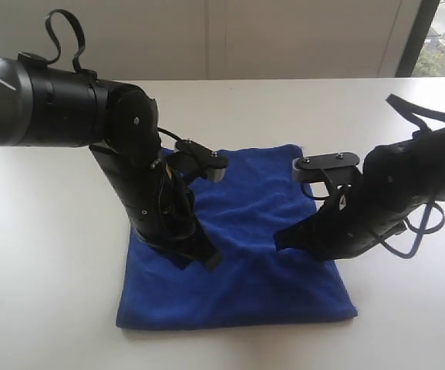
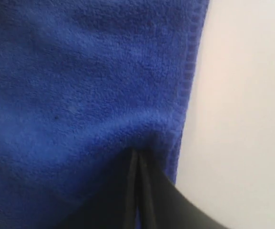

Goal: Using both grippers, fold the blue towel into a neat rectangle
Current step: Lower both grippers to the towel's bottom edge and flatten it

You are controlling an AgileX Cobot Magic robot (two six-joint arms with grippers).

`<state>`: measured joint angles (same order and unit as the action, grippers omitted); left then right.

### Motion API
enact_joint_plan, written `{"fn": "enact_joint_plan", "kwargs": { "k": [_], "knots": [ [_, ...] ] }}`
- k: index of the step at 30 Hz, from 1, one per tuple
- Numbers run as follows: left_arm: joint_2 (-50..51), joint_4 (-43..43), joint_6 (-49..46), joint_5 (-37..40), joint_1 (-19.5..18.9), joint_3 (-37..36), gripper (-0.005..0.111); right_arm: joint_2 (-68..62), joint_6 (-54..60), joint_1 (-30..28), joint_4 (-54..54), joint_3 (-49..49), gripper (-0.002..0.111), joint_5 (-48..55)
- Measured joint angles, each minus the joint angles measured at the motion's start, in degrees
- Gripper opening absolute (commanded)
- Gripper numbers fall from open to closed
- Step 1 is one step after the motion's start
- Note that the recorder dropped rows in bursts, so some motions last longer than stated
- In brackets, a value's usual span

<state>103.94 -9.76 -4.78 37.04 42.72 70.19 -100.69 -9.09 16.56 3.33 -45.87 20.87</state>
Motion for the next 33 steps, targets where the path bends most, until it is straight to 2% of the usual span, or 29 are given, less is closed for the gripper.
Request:
{"fn": "enact_joint_plan", "kwargs": {
  "k": [10,17,20,23,28,33],
  "knots": [
    [0.0,0.1,0.0,0.8,0.0,0.0,0.000,7.9,1.3,0.6,2.1,-3.6,0.000,5.4],
    [0.0,0.1,1.6,0.0,0.0,0.0,0.000,0.5,5.4,3.3,7.4,-3.7,0.000,3.7],
    [-0.1,0.1,3.2,-2.4,0.0,-3.2,0.000,-1.0,5.5,3.4,7.5,-3.7,0.000,3.8],
    [-0.2,0.3,4.0,-3.1,0.0,-8.2,0.000,3.2,6.3,3.4,7.3,-3.7,0.000,5.4],
    [-3.9,0.5,-6.1,-2.3,0.4,-9.4,0.000,10.6,16.2,3.4,3.5,-3.7,0.000,17.8],
    [-6.9,1.9,-15.9,2.8,0.4,-9.4,0.000,14.0,30.0,3.4,2.8,-3.7,0.000,26.1]
  ]
}}
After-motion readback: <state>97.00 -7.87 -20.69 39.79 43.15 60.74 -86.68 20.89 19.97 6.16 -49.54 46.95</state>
